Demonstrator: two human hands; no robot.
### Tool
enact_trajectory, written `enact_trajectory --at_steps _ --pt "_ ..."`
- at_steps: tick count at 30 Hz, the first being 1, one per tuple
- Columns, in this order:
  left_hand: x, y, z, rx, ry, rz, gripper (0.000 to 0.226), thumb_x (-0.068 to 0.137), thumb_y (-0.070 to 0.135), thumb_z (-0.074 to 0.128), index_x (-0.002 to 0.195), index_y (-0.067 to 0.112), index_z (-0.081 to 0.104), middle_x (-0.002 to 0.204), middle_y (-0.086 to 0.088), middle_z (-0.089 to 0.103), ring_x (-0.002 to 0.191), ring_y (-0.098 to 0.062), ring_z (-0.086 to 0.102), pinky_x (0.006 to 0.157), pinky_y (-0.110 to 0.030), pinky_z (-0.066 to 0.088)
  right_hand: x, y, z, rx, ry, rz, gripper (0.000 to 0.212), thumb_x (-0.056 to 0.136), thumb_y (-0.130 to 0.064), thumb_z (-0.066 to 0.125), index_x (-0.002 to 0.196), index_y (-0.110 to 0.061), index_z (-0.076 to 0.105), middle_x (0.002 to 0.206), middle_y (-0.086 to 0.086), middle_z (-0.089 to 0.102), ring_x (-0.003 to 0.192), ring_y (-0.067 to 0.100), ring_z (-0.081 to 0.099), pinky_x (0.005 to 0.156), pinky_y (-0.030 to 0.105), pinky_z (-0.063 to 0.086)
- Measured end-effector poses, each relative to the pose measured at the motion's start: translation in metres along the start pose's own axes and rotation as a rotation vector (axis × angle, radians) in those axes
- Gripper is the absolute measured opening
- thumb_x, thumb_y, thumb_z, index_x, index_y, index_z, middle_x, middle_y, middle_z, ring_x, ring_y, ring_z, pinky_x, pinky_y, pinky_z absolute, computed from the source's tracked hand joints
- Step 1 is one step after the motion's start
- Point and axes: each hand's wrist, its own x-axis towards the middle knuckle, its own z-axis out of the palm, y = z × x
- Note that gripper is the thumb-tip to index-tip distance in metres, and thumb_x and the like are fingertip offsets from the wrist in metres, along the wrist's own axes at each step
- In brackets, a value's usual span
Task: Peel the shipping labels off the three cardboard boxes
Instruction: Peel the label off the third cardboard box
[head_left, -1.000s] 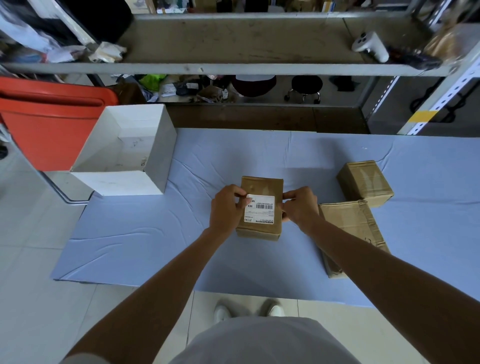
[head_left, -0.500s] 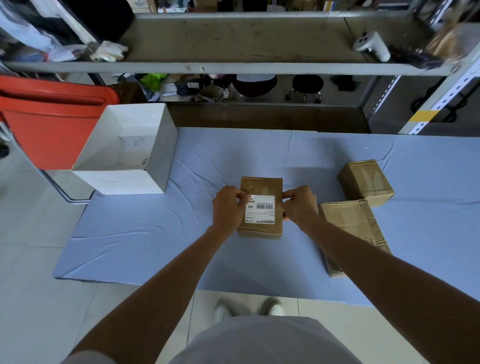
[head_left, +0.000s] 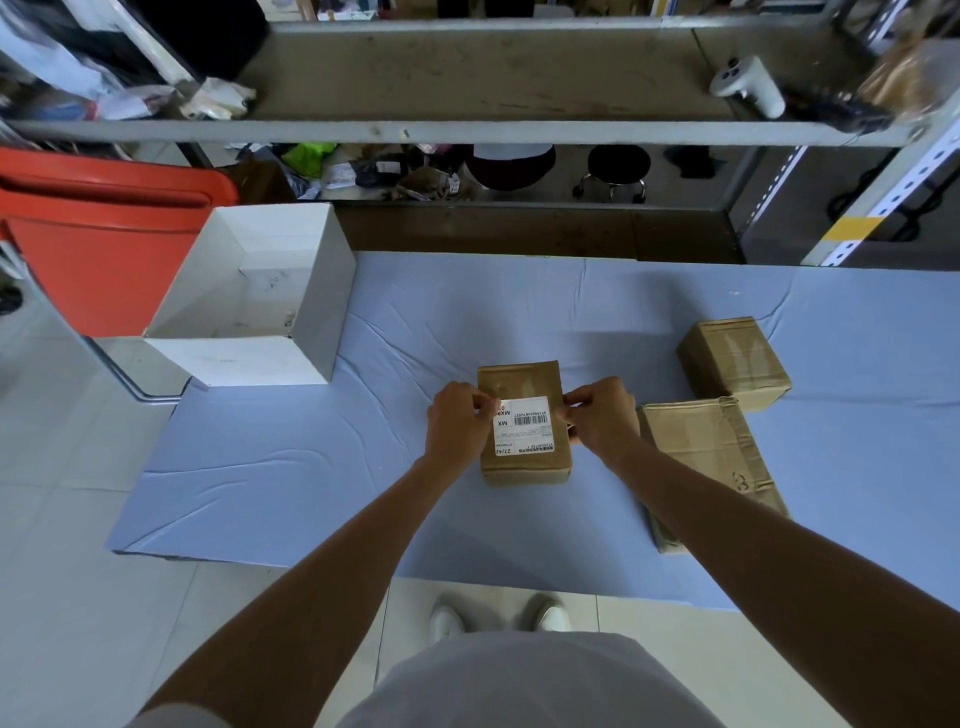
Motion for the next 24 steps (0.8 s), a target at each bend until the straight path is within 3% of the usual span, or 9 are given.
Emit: enact_trajectory --at_steps 9,13,20,24 --pt "-0.008 -0.010 0.025 0.069 -0.107 -0.051 0.022 0.089 0.022 0.059 0.079 0.004 0.065 0.091 -0.009 0.067 0.088 -0.024 0.063 0.075 -0.030 0.042 0.002 0.031 0.014 -0.055 -0.028 0.049 0.017 0.084 -0.008 0.069 0.100 -0.003 0.072 0.089 0.016 0.073 0.074 0.031 0.071 0.079 0.043 0.059" --pt "-0.012 -0.014 0.032 0.114 -0.141 -0.050 0.021 0.090 0.023 0.057 0.085 0.004 0.065 0.098 -0.011 0.066 0.094 -0.026 0.061 0.086 -0.039 0.046 0.001 0.043 0.019 -0.038 -0.044 0.097 0.018 0.084 -0.010 0.069 0.101 -0.003 0.070 0.095 0.018 0.072 0.080 0.033 0.071 0.079 0.045 0.058" --pt "-0.011 -0.012 0.034 0.180 -0.134 -0.060 0.022 0.091 0.024 0.054 0.092 0.004 0.065 0.103 -0.013 0.063 0.095 -0.029 0.060 0.085 -0.037 0.042 0.004 0.047 0.017 -0.040 -0.068 0.059 0.022 0.084 -0.010 0.068 0.105 -0.002 0.070 0.098 0.019 0.072 0.087 0.036 0.070 0.084 0.048 0.056" --pt "-0.012 -0.013 0.032 0.158 -0.132 -0.055 0.020 0.091 0.026 0.057 0.090 0.007 0.064 0.104 -0.012 0.062 0.095 -0.028 0.060 0.085 -0.036 0.042 -0.002 0.051 0.014 -0.035 -0.102 0.022 0.032 0.084 -0.009 0.068 0.116 -0.004 0.067 0.095 0.016 0.074 0.084 0.029 0.071 0.088 0.044 0.056"
